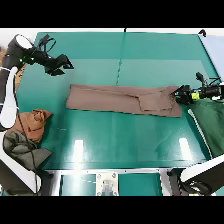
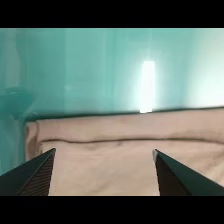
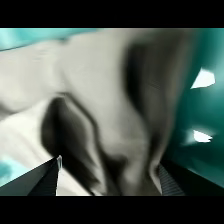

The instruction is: Fold the shirts.

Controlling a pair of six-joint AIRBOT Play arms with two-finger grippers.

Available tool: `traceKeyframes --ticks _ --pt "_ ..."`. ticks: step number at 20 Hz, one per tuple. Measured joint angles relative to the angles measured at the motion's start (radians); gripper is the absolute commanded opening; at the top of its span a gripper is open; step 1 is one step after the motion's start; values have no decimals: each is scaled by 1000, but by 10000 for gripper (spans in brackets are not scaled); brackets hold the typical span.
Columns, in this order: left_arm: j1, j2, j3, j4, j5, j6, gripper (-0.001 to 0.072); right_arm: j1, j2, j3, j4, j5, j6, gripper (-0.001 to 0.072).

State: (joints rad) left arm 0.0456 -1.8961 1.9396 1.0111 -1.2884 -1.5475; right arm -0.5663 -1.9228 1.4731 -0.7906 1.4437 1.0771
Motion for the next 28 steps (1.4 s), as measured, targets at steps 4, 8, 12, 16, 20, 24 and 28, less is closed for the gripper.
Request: traceKeyframes --ticks 4,8,12,16,20,24,28 --pt "-16 0 1 -1 -9 0 696 0 -48 2 58 35 -61 704" --pt "-31 0 1 -2 -11 1 696 18 -63 5 71 50 -77 696" --pt "-60 -1 1 -2 -11 3 694 50 -72 11 63 5 -72 40" --pt "-97 -1 1 -1 -10 8 21 62 -71 53 49 -9 -45 23" --pt "-179 -5 -9 -1 41 42 22 81 -60 130 64 48 12 22" --pt "-340 -9 -94 -2 196 57 22 115 0 188 66 133 81 23" --pt "-552 -56 -160 -17 393 86 22 166 97 216 67 211 174 23"
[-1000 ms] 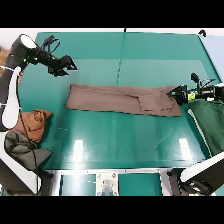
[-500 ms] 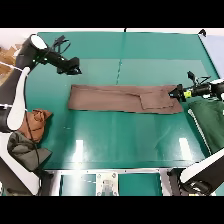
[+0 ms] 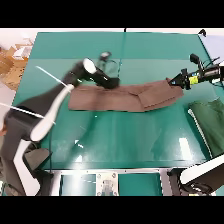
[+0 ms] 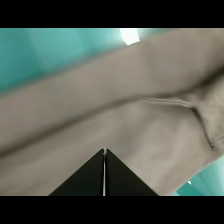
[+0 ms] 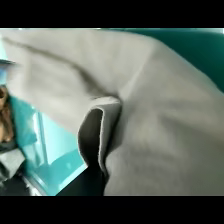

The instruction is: Fold the shirts.

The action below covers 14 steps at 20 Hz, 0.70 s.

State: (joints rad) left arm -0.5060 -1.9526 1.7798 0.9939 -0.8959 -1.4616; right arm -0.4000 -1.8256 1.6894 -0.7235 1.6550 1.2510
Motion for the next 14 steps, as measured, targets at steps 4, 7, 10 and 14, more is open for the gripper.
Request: traceKeyframes --ticks 4,7,10,14 --pt "-140 -93 15 -13 74 17 21 66 100 51 1 43 87 23" --pt "-175 -127 30 -57 106 20 22 113 158 99 0 64 130 24" --pt "-181 -141 59 -71 103 24 22 142 185 121 -32 69 159 23" --pt "-100 -145 214 -34 -116 40 21 180 201 131 -72 72 180 23"
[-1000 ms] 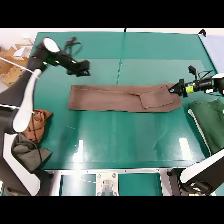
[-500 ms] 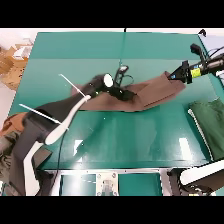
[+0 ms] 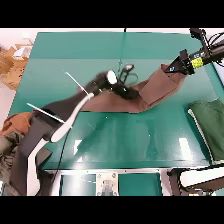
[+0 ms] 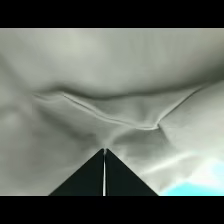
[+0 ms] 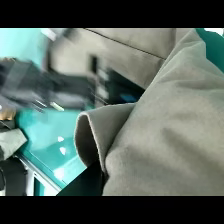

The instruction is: Fold the shirts.

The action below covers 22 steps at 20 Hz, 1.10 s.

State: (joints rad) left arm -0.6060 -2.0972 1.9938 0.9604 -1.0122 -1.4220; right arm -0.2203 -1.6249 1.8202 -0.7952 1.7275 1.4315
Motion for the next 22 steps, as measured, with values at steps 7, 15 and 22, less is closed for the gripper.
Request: traceKeyframes --ticks 7,15,22 --pt "336 169 79 79 -360 -20 22 172 12 3 -15 -51 109 24" --pt "542 260 63 97 -481 -9 22 660 -195 3 -4 -566 266 269" --pt "574 265 61 111 -489 69 22 830 -328 3 27 -888 248 398"
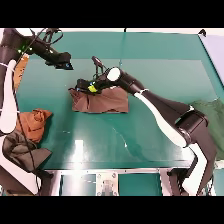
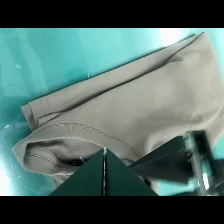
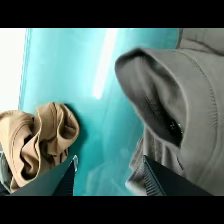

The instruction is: Fold the shirts.

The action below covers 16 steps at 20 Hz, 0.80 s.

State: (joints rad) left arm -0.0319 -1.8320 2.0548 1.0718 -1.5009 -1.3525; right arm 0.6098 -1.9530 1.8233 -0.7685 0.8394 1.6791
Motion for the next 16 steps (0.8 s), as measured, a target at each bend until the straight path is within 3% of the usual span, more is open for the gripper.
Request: traceKeyframes --ticks 5,7,9,12,16 --pt "23 -1 0 23 -2 19 22 -222 113 0 -98 232 -18 410" --pt "30 -1 0 48 -5 19 22 -321 140 -19 -160 339 -16 515" --pt "33 -1 0 64 -11 17 22 -398 155 -78 -193 411 -16 542" --pt "34 -1 0 82 -14 7 22 -476 162 -220 -195 414 -16 543" --pt "35 -1 0 96 -17 0 22 -496 121 -369 -48 340 -92 543"
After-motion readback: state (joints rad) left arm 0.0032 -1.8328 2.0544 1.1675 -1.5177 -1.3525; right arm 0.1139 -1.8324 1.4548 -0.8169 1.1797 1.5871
